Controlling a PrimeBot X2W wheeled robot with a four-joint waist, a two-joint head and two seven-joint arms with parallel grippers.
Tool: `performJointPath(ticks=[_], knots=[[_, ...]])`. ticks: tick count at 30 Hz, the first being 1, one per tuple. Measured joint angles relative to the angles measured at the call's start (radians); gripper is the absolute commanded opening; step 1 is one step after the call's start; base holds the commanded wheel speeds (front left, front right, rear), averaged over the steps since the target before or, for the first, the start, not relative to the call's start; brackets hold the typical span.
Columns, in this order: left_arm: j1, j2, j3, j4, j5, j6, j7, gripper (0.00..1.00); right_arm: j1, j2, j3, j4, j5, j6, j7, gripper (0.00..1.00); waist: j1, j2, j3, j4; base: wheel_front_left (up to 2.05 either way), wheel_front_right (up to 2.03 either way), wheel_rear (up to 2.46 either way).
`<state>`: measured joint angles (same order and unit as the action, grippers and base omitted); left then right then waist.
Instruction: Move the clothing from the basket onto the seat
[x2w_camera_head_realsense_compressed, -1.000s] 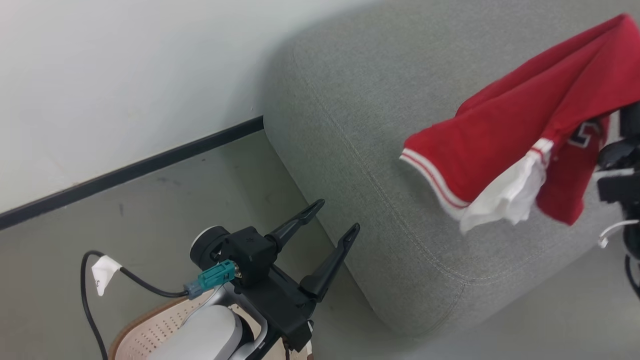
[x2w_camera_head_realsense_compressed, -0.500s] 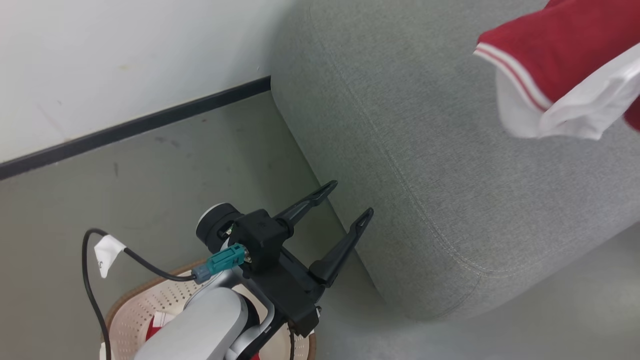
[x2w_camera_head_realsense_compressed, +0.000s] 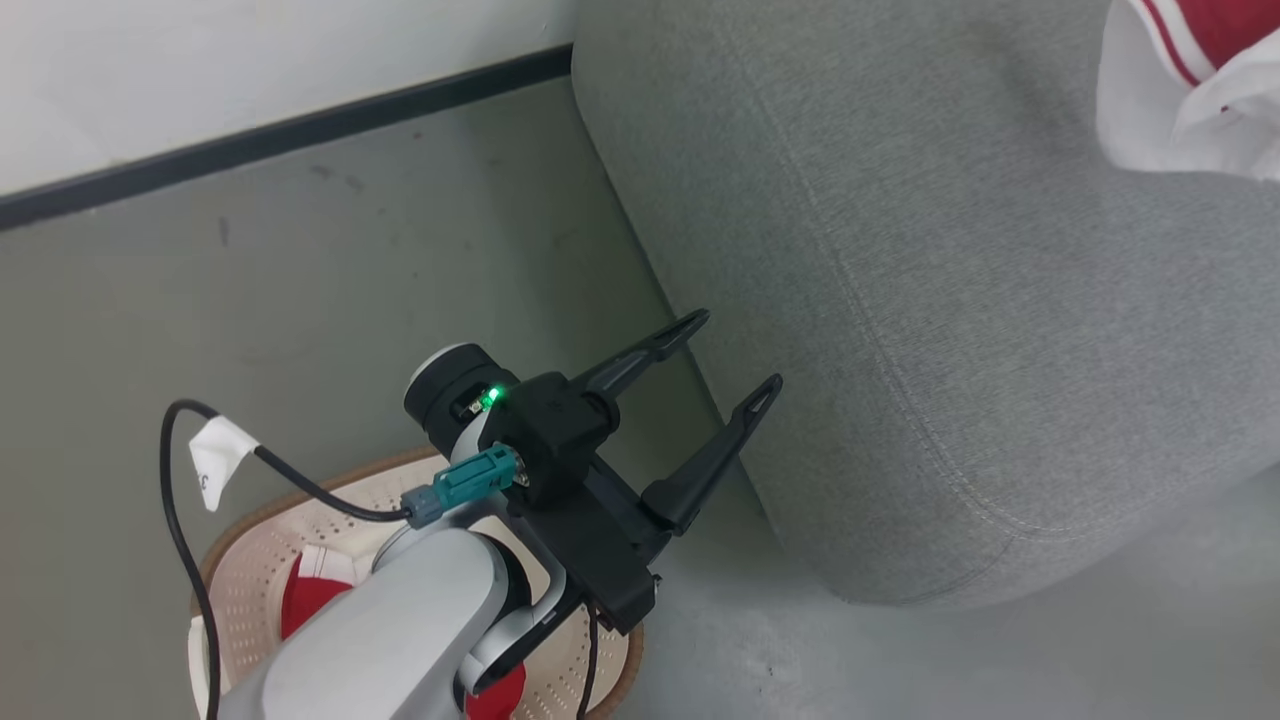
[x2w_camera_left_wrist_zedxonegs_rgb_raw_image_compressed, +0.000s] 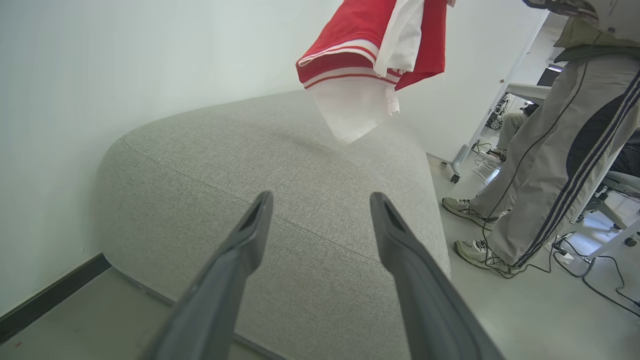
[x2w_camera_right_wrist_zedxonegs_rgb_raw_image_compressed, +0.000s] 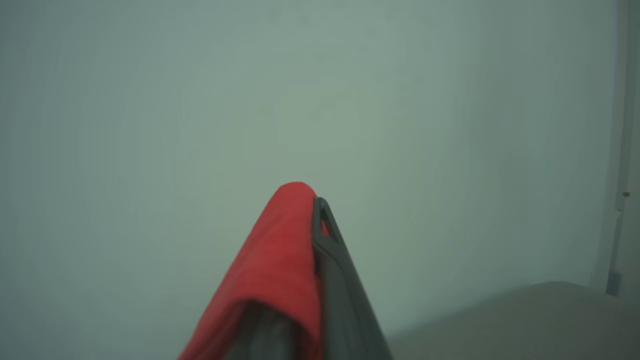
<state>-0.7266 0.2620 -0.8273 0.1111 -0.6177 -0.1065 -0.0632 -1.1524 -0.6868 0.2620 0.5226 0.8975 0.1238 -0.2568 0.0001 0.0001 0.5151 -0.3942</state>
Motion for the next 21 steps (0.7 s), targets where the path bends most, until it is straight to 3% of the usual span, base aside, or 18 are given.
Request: performJointPath(ticks=[10, 21], knots=[[-0.044, 0.018, 0.001, -0.01, 0.011, -0.001, 0.019, 1.0, -0.123, -0.001, 0.003, 0.083, 0.019, 0.0, 0.0, 0.0, 0.0001, 0.0001, 0.101, 0.026, 0.0, 0.0, 0.0], [-0.069, 0.029, 0.004, 0.001, 0.011, -0.008, 0.019, 1.0, -0.103, 0.018, 0.124, 0.166, 0.011, 0.001, 0.0, 0.0, 0.0001, 0.0, 0.165, 0.04, 0.0, 0.0, 0.0]])
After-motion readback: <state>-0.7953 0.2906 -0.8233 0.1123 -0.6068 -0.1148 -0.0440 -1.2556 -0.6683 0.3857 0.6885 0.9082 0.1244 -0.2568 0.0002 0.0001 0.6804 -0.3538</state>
